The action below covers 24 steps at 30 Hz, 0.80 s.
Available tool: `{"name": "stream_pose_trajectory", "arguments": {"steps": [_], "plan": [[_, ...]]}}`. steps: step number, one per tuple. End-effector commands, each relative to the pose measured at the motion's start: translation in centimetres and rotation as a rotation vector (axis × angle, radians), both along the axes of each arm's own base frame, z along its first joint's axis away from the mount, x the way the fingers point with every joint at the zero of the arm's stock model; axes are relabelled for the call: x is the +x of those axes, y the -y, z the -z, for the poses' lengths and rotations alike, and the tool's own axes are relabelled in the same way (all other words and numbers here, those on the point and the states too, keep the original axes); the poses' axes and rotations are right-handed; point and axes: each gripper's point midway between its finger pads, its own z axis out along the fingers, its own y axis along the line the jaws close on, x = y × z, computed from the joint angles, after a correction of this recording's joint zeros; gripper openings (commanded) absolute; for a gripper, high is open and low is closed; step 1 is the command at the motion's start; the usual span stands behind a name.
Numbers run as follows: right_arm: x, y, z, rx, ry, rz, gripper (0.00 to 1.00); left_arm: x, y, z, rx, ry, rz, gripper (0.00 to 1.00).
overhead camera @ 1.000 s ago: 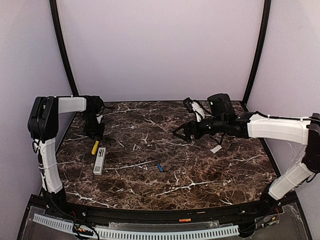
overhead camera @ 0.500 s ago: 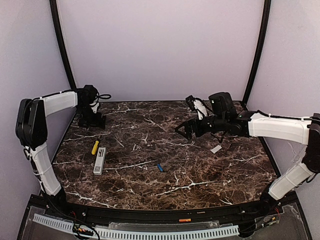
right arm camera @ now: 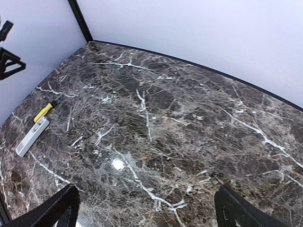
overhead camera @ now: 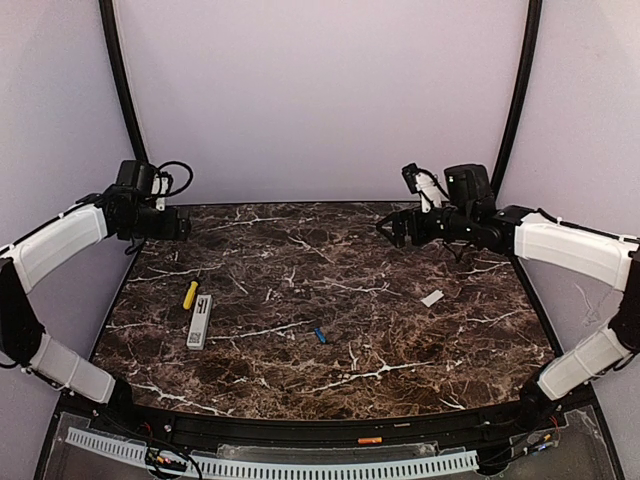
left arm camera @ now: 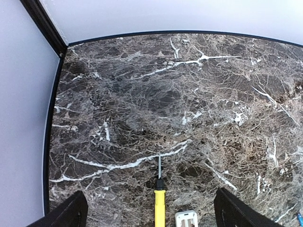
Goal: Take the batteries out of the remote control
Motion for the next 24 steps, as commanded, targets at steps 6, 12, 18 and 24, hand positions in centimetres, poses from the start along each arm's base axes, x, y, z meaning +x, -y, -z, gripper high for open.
{"name": "stream_pose_trajectory", "arguments": {"steps": [6,12,18,24], "plan": [[2.3,5.3,-4.2,0.028,0.094,0.229,0.99,-1.2,-3.6,-3.5,0.079,0.448,-0.138,0.91],[2.1,6.1,-5.0,0.035,0.119,0.262,0.99,-2.9,-5.9,-0.7,0.183,0.574,-0.219,0.84],[1.5,6.0,-5.6,0.049,0.131,0.24,0.98,-3.6,-6.6,3.2,0.251,0.556,-0.223,0.83],[0.9,6.3,-6.5,0.057,0.159,0.235,0.99,-4.1,-7.0,5.7,0.289,0.594,-0.222,0.84]]}}
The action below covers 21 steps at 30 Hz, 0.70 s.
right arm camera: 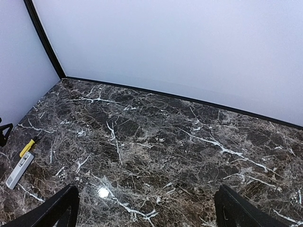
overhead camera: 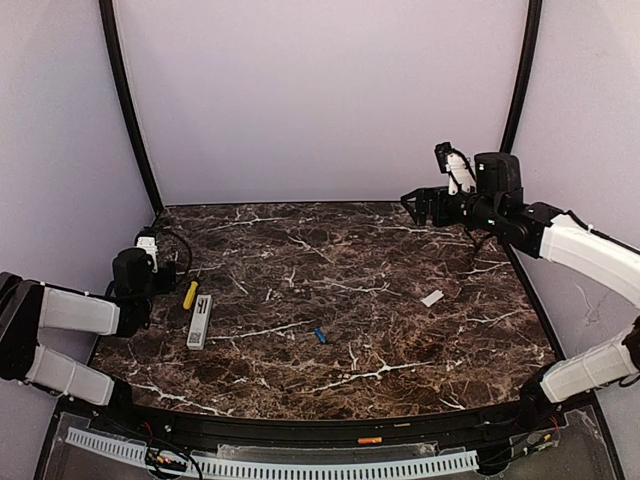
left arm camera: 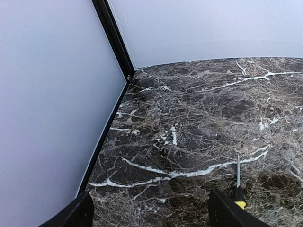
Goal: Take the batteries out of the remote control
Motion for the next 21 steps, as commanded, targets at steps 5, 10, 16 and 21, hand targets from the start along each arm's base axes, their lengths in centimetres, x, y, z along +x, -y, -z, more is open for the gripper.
{"name": "stream_pose_trajectory", "arguments": {"steps": [5,10,16,21], "plan": [[-0.7,0.7,-1.5,0.027,0.041,0.01,0.99,0.6,-0.1,-0.5,0.039,0.16,0.007,0.85],[-0.9,0.9,-1.7,0.036,0.043,0.015,0.98,1.4,0.6,0.7,0.042,0.154,0.047,0.86],[-0.9,0.9,-1.5,0.039,0.038,0.017,0.99,1.8,0.8,0.9,0.024,0.143,0.075,0.89],[-0.9,0.9,-1.4,0.049,0.033,0.02,0.99,2.1,0.3,2.4,-0.039,0.103,0.096,0.91]]}}
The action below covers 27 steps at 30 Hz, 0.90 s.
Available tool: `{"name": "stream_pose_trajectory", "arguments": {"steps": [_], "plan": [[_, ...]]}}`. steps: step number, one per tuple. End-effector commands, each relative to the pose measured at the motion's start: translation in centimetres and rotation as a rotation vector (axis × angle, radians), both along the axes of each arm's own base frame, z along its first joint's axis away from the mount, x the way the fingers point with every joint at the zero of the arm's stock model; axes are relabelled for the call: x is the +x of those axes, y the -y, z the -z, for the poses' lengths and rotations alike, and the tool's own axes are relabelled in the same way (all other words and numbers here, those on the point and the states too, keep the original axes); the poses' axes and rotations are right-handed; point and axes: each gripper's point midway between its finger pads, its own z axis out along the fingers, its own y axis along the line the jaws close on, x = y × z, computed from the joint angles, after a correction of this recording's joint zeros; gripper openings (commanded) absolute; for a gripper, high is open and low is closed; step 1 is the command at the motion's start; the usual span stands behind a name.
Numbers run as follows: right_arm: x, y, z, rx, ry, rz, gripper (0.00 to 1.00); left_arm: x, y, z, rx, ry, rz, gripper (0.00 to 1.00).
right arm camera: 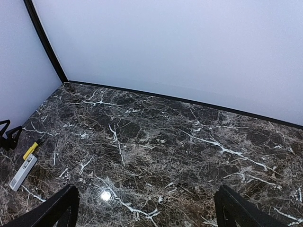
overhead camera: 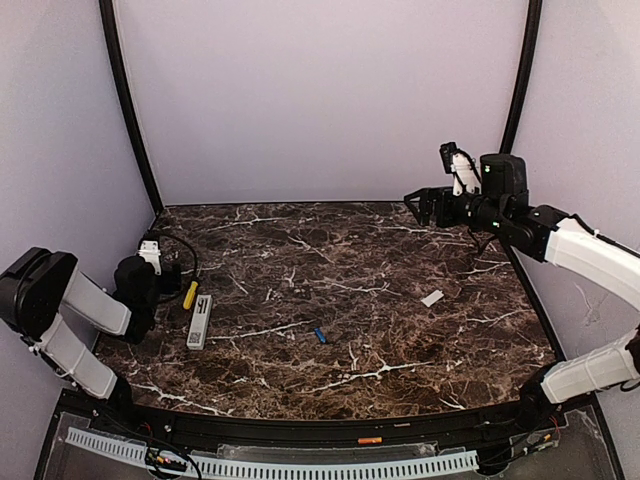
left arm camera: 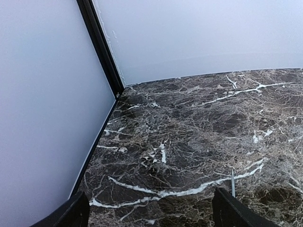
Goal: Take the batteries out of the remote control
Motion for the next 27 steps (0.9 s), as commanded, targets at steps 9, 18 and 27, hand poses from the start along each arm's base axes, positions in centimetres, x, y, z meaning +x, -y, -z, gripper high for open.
{"name": "stream_pose_trajectory", "arguments": {"steps": [9,18,27], "plan": [[-0.36,-0.09,-0.57,0.052,0.013,-0.012,0.99,0.55,-0.14,0.56,-0.067,0.009,0.047,0.96],[-0.67,0.16,-0.71,0.056,0.02,-0.008,0.99,0.58,-0.15,0.6,-0.065,0.011,0.047,0.99],[-0.13,-0.07,-0.17,0.061,0.023,-0.003,0.99,0.57,-0.16,0.62,-0.065,0.01,0.047,0.99]]}}
